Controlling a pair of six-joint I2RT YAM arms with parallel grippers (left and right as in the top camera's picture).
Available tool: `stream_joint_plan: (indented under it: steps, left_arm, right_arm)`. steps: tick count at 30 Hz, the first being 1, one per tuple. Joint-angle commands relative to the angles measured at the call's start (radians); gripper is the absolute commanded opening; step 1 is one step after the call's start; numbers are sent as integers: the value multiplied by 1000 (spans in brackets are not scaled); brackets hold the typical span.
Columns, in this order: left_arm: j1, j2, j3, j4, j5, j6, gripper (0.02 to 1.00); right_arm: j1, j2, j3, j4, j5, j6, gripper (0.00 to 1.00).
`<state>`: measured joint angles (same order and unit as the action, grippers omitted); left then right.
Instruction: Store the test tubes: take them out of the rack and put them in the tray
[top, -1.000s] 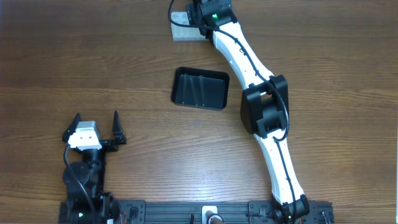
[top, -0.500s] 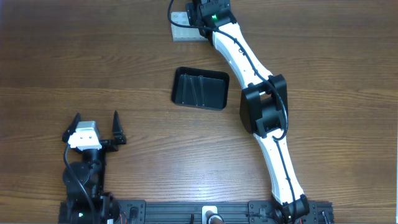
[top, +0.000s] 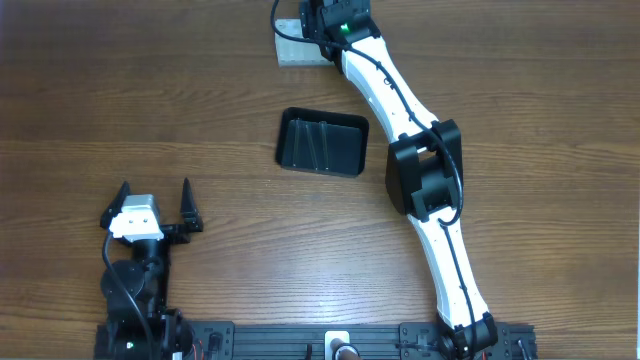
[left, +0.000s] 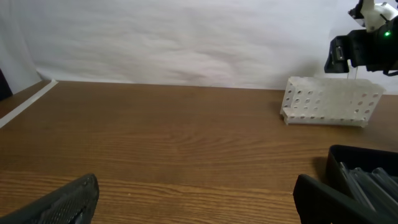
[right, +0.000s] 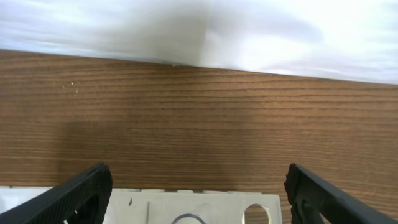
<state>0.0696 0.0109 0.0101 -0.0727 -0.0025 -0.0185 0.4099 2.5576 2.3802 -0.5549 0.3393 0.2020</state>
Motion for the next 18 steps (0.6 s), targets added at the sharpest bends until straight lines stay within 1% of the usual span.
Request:
stream_joint_plan:
  steps: [1, 4, 6, 9, 10, 16, 18]
  left_arm:
    - [5, -8, -4, -3, 13, 15, 998]
    - [5, -8, -4, -3, 13, 15, 998]
    - [5, -8, -4, -3, 13, 15, 998]
    - [5, -8, -4, -3, 13, 15, 998]
    - [5, -8, -4, -3, 13, 15, 996]
    - [5, -8, -4, -3, 13, 15, 998]
    - [5, -8, -4, -3, 13, 15, 996]
  right_arm:
    - [-4, 10, 6, 3, -9, 60, 882]
    - [-4, 10, 6, 6, -9, 60, 882]
    - [-5, 10, 6, 6, -9, 63, 847]
    - [-5, 10, 6, 6, -10, 82, 833]
    - [-5, 10, 6, 6, -10, 88, 809]
    - [-5, 10, 6, 6, -9, 90, 595]
    - [-5, 10, 6, 6, -9, 90, 549]
